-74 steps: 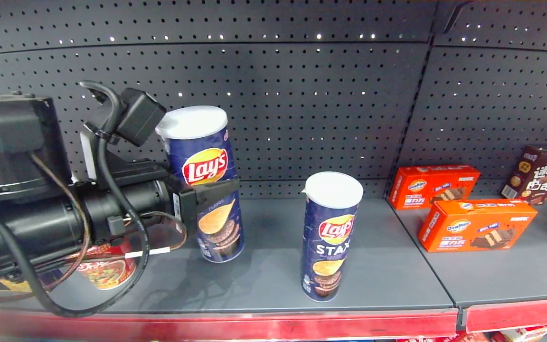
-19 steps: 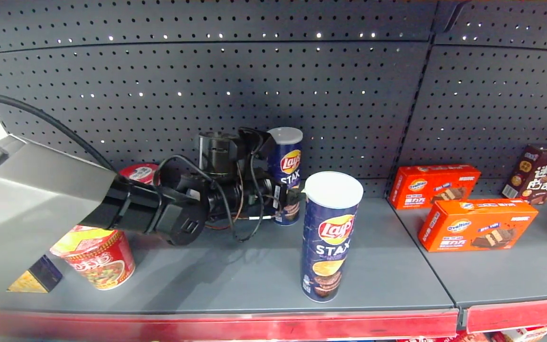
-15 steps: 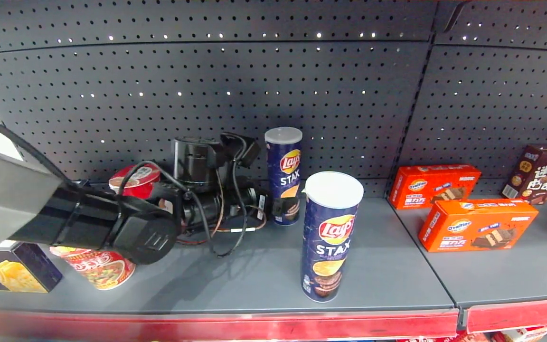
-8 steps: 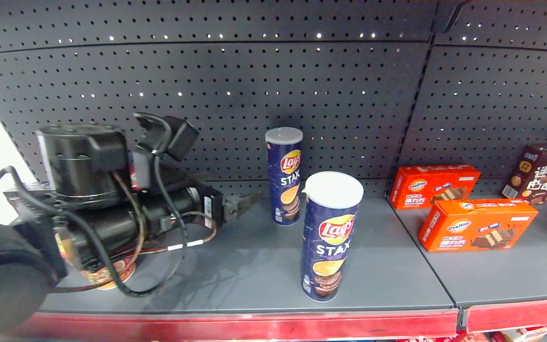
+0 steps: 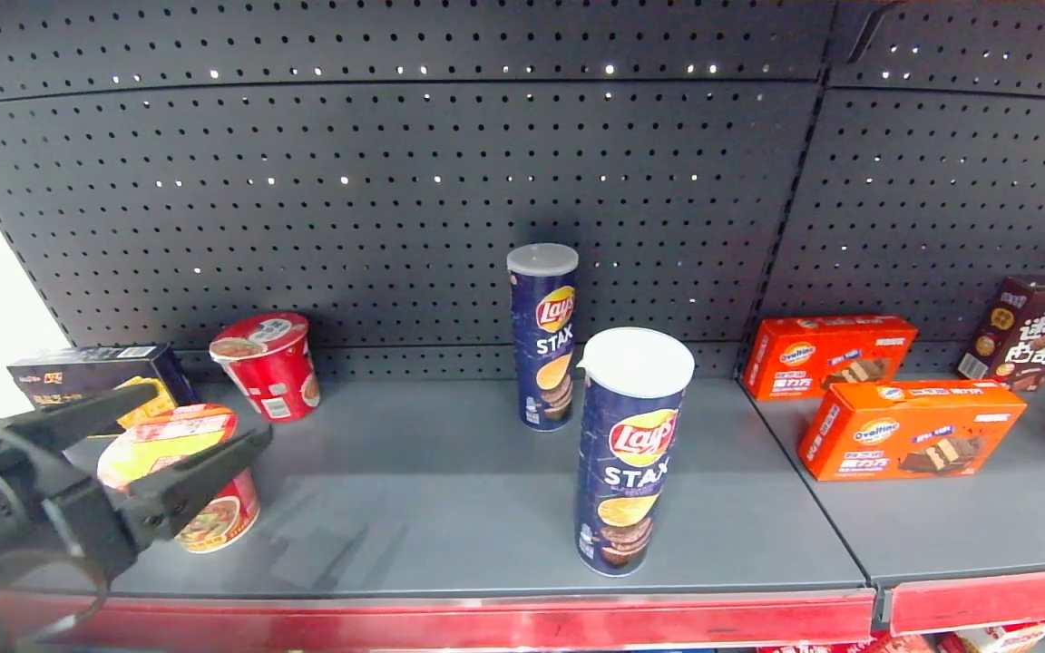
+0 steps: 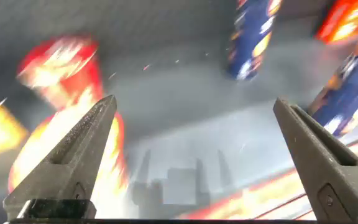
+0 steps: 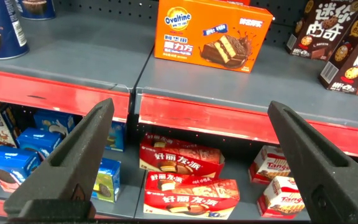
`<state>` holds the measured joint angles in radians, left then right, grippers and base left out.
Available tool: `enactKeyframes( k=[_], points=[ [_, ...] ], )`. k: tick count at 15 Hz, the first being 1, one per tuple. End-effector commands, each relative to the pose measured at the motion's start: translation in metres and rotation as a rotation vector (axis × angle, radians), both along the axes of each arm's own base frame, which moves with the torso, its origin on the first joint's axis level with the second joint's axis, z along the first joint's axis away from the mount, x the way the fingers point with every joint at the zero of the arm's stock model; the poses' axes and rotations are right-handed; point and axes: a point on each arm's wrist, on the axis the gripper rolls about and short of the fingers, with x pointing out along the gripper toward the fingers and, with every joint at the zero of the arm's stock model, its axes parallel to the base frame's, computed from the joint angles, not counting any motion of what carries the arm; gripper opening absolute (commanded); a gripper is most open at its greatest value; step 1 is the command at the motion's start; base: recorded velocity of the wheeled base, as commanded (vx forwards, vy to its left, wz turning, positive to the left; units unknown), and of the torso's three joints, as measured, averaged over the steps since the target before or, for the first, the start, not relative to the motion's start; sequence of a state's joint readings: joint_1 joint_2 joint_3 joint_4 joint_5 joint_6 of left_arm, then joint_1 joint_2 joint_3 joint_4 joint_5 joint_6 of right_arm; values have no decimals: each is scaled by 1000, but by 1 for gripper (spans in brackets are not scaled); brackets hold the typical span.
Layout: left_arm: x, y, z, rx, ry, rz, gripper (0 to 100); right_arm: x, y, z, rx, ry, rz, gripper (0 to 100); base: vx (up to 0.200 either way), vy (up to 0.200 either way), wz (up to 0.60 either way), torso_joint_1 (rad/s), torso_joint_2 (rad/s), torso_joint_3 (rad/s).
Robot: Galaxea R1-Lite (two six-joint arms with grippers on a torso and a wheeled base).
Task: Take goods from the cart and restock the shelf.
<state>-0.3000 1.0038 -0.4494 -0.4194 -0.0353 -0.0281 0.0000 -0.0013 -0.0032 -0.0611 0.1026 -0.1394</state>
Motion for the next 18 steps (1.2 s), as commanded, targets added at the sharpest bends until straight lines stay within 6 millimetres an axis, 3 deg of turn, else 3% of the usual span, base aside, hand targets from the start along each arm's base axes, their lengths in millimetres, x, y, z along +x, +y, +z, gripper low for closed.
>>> enactKeyframes(
  k=[1,4,8,17,18],
  points=[
    [-61,28,-45,-2,-24,140,100,0,0,0,0,1,0,100,0,0,0,0,0,0],
    [-79,35,-77,-16,22,232,100,0,0,0,0,1,0,100,0,0,0,0,0,0],
    [-81,37,-84,-97,3,298,100,0,0,0,0,1,0,100,0,0,0,0,0,0],
    [-116,38,-102,-90,-110,306,100,0,1,0,0,29,23,100,0,0,0,0,0,0],
    [-129,39,-118,-24,-86,304,100,-7,-3,27,7,-42,-155,100,0,0,0,0,0,0]
  ],
)
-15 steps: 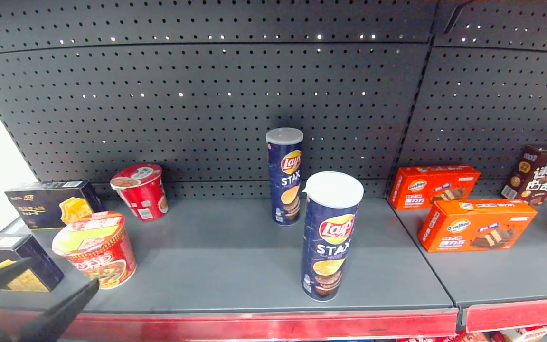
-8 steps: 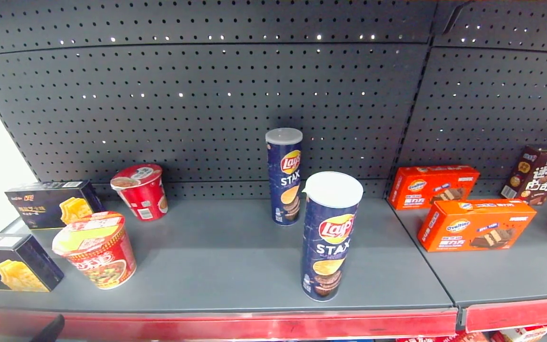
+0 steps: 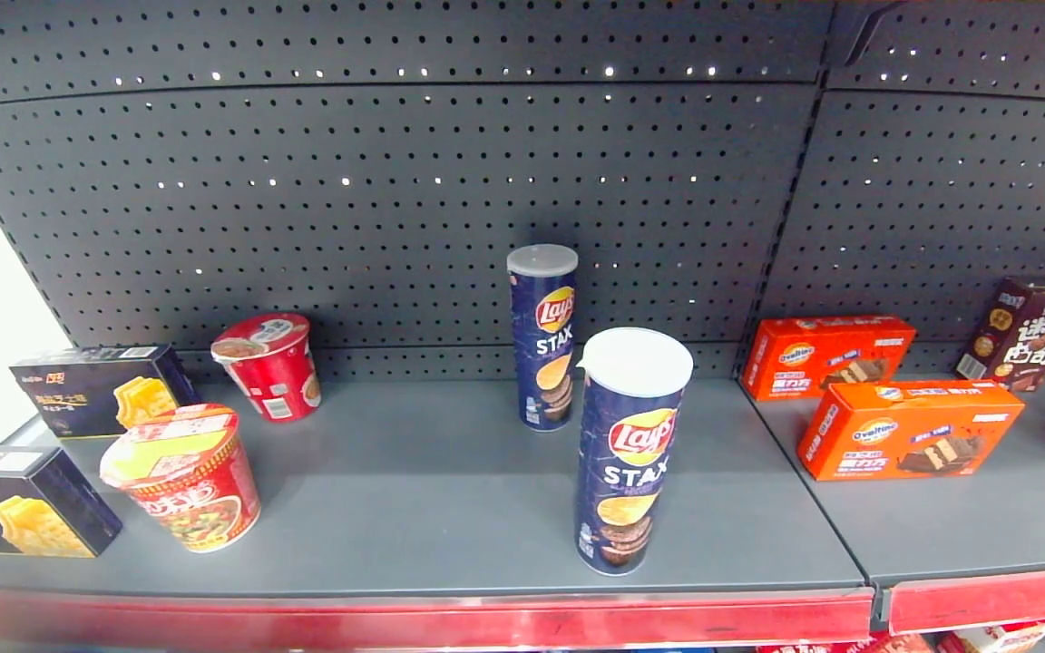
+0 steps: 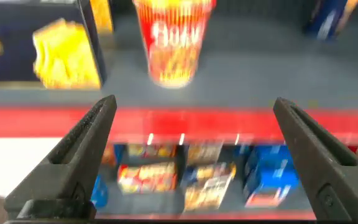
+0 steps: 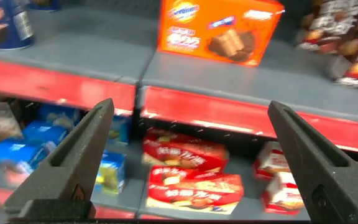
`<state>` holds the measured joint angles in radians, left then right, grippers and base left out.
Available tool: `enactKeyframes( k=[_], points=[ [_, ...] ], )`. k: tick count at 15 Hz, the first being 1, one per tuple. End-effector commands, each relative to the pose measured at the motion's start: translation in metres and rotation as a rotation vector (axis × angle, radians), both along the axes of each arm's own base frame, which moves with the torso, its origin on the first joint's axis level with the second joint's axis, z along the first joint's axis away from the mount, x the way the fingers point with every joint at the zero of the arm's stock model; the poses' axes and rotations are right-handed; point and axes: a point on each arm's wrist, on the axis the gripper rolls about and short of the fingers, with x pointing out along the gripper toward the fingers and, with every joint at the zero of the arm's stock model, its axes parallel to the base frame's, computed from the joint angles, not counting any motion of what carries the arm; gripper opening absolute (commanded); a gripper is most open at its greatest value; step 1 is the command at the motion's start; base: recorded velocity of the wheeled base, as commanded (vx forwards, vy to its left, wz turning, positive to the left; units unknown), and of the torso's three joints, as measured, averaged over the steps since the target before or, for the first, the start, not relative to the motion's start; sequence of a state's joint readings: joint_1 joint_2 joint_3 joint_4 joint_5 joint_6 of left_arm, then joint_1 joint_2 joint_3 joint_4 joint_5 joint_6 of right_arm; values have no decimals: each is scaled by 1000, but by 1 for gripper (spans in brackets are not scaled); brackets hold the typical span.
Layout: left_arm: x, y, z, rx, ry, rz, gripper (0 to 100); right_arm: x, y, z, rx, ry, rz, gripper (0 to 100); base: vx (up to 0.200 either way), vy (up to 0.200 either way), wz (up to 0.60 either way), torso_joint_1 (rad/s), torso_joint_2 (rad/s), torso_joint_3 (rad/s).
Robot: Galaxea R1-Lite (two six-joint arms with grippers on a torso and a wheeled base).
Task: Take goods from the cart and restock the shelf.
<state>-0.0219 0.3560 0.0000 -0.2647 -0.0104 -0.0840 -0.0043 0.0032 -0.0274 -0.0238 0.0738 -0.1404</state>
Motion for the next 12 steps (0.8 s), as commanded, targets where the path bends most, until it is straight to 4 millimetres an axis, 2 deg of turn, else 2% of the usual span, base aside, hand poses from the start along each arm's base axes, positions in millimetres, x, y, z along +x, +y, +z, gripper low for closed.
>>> enactKeyframes(
  k=[1,2,4,5,6,7,8,9,10,12],
  points=[
    [-30,1,-23,57,-83,-6,100,-8,-3,66,35,-44,-140,100,0,0,0,0,0,0],
    [-36,0,-22,59,-99,8,100,-3,-3,81,56,46,-91,100,0,0,0,0,0,0],
    [-36,0,-21,57,-94,22,100,-1,-2,99,33,58,-3,100,0,0,0,0,0,0],
    [-36,0,-21,58,-97,21,100,11,-1,118,32,83,30,100,0,0,0,0,0,0],
    [-36,0,-21,61,-96,16,100,19,0,127,31,105,50,100,0,0,0,0,0,0],
    [-36,0,-21,63,-94,19,100,28,0,132,32,136,65,100,0,0,0,0,0,0],
    [-36,0,-21,68,-93,25,100,49,3,139,18,211,122,100,0,0,0,0,0,0],
    [-36,0,-21,70,-92,26,100,52,3,139,16,220,128,100,0,0,0,0,0,0],
    [-36,1,-22,68,-93,65,100,76,7,136,9,294,164,100,0,0,0,0,0,0],
    [-34,2,-28,54,-82,73,100,102,10,133,3,316,159,100,0,0,0,0,0,0]
  ],
)
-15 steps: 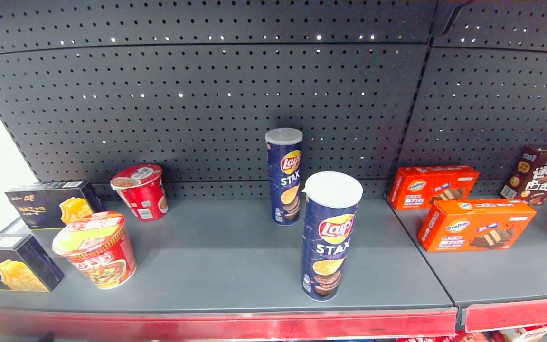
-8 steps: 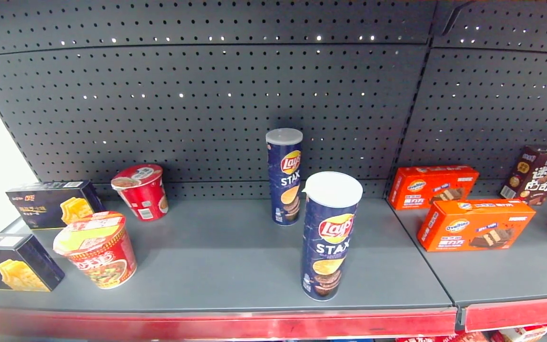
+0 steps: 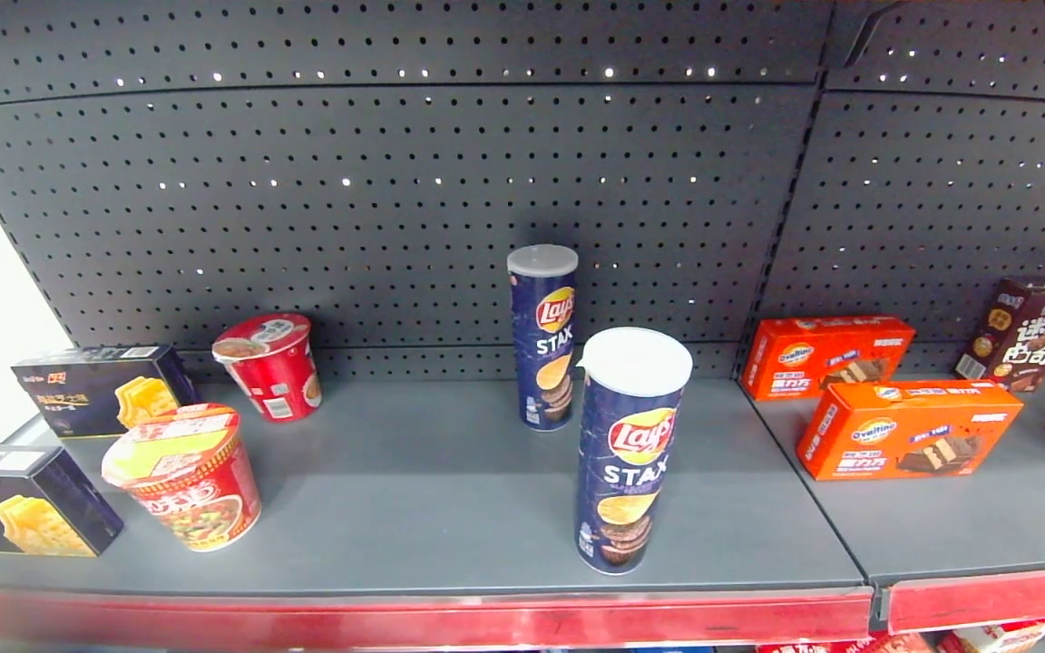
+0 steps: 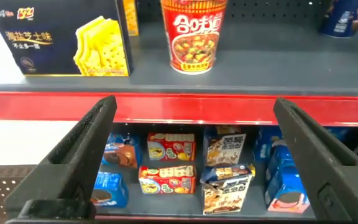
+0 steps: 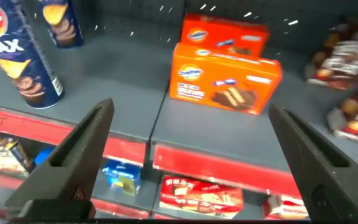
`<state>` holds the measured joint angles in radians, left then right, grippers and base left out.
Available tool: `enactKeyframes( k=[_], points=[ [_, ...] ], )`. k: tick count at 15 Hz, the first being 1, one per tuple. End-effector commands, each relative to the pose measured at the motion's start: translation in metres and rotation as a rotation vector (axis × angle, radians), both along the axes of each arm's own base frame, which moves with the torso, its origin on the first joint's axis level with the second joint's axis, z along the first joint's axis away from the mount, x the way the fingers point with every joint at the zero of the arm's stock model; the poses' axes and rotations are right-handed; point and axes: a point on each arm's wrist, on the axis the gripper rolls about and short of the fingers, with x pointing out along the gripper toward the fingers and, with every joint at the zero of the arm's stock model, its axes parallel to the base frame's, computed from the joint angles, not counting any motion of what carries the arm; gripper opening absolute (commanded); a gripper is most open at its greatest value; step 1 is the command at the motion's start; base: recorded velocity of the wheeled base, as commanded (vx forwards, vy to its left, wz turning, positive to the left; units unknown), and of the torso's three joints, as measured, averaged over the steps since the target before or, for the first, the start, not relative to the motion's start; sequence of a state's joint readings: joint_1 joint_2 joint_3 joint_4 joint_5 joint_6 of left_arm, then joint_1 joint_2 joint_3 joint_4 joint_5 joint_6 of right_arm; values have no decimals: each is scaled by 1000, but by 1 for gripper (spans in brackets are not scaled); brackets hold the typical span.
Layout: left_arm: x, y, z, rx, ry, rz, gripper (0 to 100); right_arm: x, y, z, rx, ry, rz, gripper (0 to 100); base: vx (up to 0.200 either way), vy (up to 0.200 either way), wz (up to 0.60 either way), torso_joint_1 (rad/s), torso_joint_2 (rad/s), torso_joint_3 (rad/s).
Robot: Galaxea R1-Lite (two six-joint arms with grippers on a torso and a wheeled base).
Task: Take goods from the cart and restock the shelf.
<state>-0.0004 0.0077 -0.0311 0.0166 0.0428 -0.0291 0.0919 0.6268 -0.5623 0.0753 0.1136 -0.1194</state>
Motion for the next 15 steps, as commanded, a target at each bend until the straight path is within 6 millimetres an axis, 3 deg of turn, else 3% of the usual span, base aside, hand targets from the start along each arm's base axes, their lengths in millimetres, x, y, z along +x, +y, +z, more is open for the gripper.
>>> enactKeyframes(
  k=[1,3,9,15],
  points=[
    [2,0,-6,-5,7,10,100,58,11,-10,-20,146,38,100,0,0,0,0,0,0],
    [2,0,-7,18,9,4,100,85,25,-23,-21,187,59,100,0,0,0,0,0,0],
    [2,0,-7,17,12,8,100,136,65,-48,30,344,145,100,0,0,0,0,0,0],
    [2,0,-7,17,12,8,100,177,104,-48,38,346,230,100,0,0,0,0,0,0]
  ],
)
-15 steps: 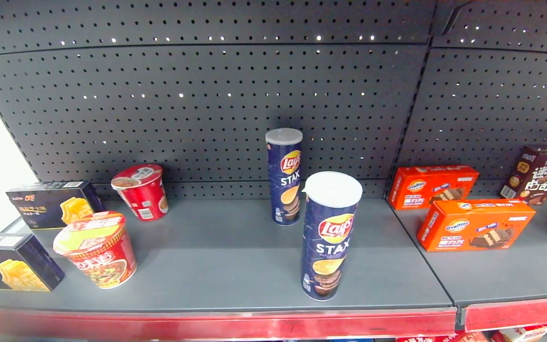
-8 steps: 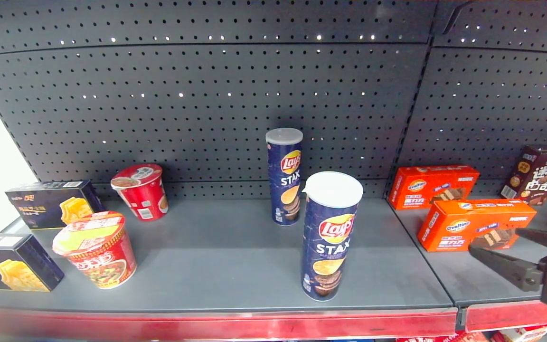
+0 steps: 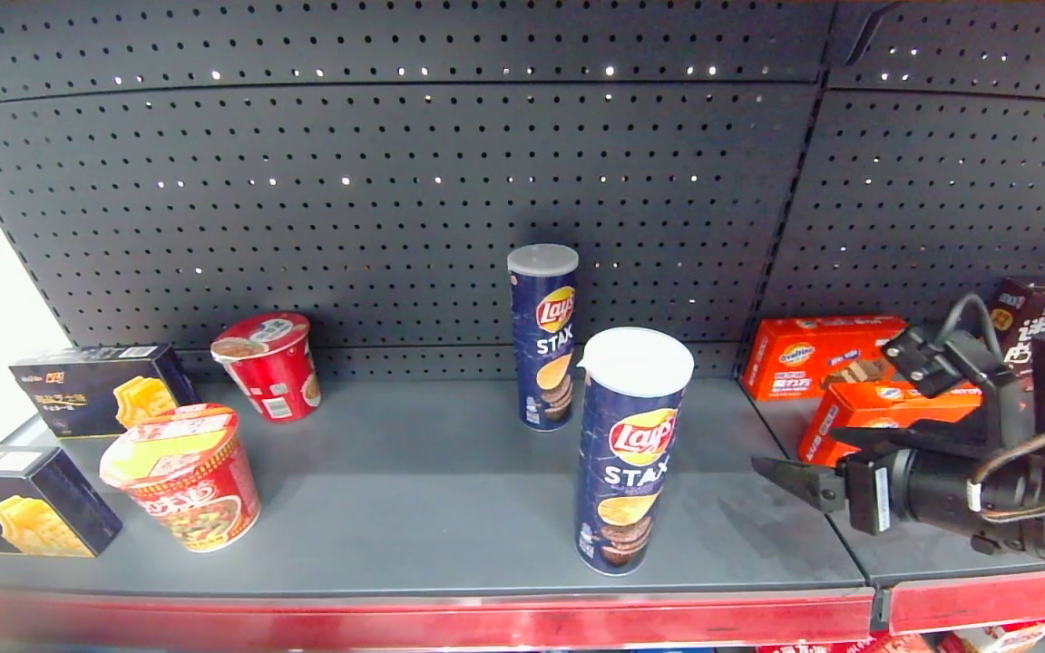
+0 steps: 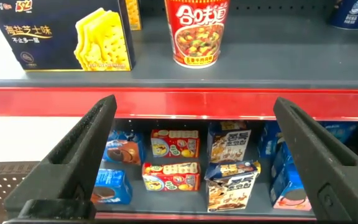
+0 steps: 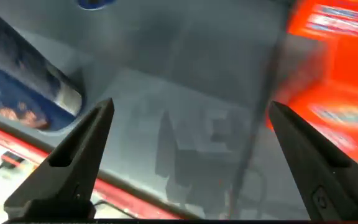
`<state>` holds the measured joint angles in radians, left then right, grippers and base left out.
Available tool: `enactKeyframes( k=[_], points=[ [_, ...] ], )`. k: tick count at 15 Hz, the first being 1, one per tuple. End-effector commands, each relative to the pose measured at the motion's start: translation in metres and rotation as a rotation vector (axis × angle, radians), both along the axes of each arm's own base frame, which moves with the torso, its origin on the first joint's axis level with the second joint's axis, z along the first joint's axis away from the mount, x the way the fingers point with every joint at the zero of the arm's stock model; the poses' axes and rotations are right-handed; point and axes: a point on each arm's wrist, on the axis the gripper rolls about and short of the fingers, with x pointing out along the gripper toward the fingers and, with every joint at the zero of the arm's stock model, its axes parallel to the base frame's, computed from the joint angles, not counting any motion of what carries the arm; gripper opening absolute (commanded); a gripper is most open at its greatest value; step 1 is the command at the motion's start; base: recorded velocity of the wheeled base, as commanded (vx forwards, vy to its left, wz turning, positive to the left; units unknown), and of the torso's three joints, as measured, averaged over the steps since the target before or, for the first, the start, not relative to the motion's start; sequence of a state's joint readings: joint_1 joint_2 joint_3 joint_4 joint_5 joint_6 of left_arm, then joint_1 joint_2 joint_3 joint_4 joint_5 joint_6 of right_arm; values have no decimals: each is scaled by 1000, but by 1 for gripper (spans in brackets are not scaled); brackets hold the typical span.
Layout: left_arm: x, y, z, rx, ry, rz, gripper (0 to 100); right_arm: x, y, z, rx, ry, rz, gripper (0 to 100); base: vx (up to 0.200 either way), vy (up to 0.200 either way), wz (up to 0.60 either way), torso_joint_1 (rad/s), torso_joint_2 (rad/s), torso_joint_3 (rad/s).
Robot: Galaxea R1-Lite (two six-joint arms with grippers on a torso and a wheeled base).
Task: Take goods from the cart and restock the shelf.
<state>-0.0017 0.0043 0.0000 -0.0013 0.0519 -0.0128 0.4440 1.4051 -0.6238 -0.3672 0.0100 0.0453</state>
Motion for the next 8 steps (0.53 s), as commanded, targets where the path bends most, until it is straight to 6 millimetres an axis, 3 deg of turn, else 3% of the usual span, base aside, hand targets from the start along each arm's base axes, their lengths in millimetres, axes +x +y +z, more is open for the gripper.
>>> enactKeyframes(
  k=[1,4,8],
  points=[
    [0,0,0,-1,2,0,100,19,22,-6,-6,37,42,100,0,0,0,0,0,0],
    [0,0,0,-7,1,0,100,28,33,-9,-7,50,58,100,0,0,0,0,0,0],
    [0,0,0,-24,-1,0,100,22,44,-17,-24,78,105,100,0,0,0,0,0,0]
  ],
)
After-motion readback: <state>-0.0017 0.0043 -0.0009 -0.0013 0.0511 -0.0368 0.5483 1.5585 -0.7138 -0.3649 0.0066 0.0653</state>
